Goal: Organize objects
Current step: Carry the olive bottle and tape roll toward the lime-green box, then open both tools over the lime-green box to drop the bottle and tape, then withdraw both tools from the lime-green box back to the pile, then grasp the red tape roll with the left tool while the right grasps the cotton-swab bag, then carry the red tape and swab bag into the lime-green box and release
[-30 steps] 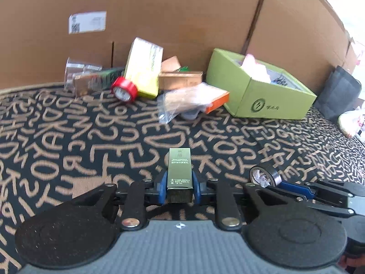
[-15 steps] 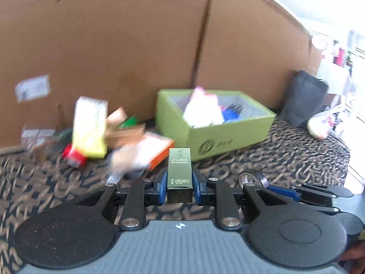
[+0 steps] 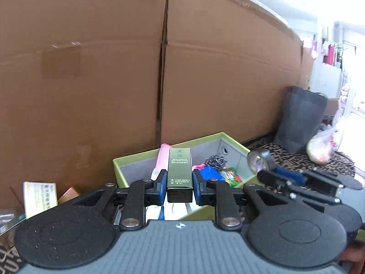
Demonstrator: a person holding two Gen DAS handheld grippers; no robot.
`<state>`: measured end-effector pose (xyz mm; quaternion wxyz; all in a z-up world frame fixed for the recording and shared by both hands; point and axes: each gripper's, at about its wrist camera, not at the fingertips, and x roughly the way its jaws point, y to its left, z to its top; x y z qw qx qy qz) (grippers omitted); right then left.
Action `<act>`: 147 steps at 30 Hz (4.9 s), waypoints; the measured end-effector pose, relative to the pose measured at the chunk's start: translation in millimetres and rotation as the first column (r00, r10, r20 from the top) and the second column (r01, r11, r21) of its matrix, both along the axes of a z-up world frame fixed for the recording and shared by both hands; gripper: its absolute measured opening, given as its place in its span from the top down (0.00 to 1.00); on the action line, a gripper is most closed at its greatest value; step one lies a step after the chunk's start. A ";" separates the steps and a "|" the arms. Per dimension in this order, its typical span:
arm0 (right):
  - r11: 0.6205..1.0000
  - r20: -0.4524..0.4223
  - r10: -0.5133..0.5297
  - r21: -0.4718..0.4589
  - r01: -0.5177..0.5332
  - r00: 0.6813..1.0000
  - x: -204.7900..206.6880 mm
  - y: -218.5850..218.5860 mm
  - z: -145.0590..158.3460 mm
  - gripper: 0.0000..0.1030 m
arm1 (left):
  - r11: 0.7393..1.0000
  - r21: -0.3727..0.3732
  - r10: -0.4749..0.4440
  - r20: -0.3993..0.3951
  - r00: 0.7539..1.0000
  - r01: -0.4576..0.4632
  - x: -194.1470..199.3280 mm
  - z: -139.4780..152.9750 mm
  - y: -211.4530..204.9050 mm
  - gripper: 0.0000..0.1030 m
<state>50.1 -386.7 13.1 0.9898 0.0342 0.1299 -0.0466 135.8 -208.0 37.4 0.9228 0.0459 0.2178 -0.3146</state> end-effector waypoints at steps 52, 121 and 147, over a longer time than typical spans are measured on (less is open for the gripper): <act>0.907 -0.184 0.401 -0.061 -0.418 0.897 37.5 216.2 -55.1 0.14 | 0.842 -0.071 0.515 -0.189 0.836 -0.534 -72.9 -91.4 238.7 0.12; 0.899 -0.392 0.419 0.052 -0.435 0.819 -56.0 172.4 -94.0 0.40 | 0.985 0.089 0.163 -0.217 0.962 -0.147 -70.5 -125.4 188.9 0.52; 0.959 -0.229 0.282 0.032 -0.282 0.932 -57.6 98.9 -43.1 0.76 | 1.000 0.023 -0.011 -0.123 0.992 0.014 -63.1 -64.1 126.5 0.52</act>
